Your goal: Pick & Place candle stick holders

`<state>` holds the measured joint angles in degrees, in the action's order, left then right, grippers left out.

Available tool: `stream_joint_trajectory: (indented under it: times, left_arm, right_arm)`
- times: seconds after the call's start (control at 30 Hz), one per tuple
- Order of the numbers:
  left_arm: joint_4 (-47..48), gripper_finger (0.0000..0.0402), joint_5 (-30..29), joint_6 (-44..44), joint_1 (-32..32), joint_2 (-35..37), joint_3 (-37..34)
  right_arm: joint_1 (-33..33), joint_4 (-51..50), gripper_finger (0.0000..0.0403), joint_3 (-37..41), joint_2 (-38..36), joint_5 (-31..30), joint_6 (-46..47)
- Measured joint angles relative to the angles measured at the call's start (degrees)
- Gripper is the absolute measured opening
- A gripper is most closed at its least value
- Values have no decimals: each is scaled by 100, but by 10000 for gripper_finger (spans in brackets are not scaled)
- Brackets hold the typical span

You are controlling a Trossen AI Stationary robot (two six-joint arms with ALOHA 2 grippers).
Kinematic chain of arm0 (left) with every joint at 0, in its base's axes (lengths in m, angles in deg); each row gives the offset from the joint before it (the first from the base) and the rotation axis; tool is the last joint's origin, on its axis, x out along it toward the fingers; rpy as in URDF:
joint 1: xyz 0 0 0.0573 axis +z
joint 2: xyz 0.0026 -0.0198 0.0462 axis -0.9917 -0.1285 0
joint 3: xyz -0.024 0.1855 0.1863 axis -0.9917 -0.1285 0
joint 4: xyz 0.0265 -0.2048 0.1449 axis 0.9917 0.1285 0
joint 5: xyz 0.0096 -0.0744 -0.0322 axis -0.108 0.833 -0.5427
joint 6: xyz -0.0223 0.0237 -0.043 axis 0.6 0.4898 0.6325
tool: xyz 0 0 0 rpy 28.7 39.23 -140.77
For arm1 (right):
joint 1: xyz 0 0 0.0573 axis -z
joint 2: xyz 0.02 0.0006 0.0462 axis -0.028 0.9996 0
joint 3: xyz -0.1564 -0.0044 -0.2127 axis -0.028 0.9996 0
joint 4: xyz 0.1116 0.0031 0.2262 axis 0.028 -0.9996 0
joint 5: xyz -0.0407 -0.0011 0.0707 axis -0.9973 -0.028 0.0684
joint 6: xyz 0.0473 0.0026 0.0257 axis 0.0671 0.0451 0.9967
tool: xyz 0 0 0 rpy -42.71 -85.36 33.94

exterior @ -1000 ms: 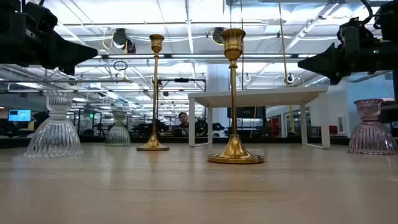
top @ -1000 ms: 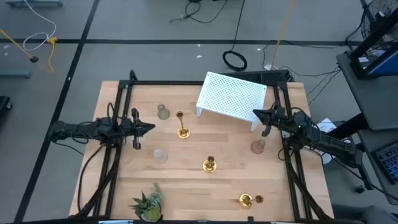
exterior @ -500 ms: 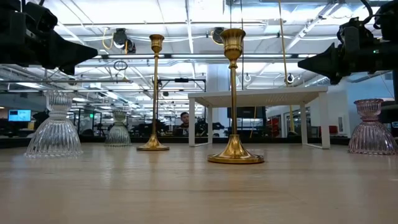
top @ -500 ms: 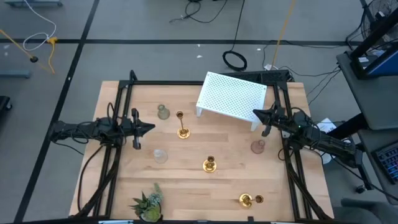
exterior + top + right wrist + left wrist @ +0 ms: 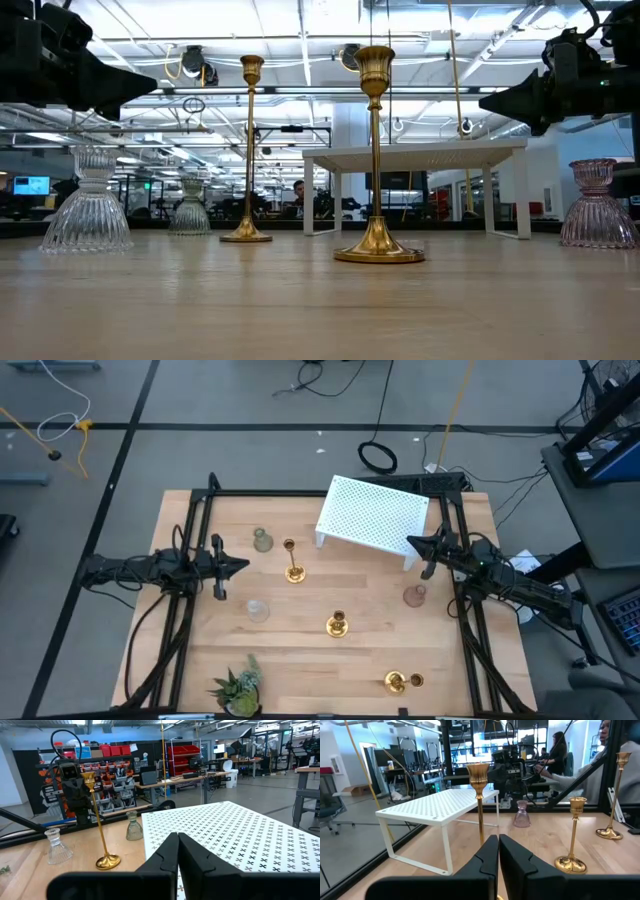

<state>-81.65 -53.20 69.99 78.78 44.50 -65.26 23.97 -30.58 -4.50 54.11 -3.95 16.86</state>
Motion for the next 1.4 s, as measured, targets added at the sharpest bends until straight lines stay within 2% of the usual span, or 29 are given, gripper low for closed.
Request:
stream_joint_trajectory:
  times: [1.4]
  left_arm:
    - [0,21,0,0,-2,0,0]
  right_arm:
    - [-1,0,0,0,0,0,0]
